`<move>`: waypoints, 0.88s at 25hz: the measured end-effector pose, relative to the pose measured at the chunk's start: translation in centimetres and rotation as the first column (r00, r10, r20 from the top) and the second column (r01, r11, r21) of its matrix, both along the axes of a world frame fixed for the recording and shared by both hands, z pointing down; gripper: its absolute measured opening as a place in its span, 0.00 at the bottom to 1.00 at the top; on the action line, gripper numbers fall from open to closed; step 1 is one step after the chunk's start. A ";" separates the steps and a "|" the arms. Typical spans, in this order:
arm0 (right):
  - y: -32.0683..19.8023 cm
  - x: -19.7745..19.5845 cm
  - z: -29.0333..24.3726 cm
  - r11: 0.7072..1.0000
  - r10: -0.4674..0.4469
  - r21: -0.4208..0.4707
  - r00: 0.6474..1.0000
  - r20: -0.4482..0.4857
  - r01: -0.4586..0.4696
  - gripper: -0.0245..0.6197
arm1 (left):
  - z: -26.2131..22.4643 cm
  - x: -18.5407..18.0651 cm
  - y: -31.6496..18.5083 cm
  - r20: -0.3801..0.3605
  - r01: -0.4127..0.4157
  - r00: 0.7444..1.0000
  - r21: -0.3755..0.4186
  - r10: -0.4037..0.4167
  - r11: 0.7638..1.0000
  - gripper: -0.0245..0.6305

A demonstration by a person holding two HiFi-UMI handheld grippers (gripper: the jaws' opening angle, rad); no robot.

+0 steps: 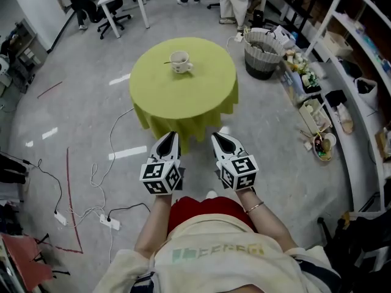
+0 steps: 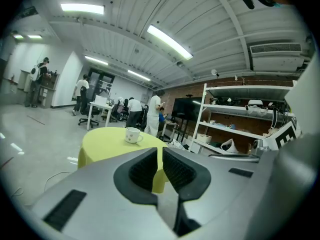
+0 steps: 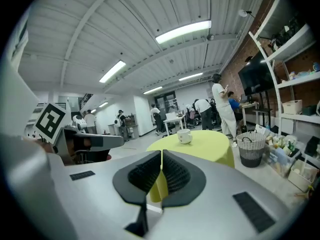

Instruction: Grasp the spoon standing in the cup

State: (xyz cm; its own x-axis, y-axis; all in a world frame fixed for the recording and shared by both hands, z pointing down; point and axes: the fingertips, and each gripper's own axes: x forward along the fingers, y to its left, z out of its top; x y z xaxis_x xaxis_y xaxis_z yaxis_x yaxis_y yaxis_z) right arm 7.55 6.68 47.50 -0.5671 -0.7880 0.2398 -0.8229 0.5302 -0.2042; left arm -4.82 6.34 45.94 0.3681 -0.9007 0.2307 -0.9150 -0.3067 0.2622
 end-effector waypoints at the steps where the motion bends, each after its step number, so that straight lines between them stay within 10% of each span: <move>1: -0.3 0.2 0.0 1.000 -0.009 -0.002 1.000 0.004 0.009 0.10 | 0.0 0.1 -0.2 -0.001 0.011 1.000 -0.002 -0.011 1.000 0.11; 22: -4.9 3.1 0.9 1.000 -0.007 -0.030 0.999 0.037 0.008 0.10 | 0.2 1.0 -5.0 -0.007 0.092 0.996 -0.014 -0.092 0.996 0.11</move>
State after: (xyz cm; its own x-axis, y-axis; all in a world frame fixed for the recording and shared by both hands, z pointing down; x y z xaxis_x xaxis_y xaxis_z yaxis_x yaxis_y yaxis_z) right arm 10.67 1.77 48.44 -0.5820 -0.7763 0.2423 -0.8105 0.5295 -0.2504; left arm -3.80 1.30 46.10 0.2858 -0.9277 0.2403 -0.9370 -0.2180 0.2729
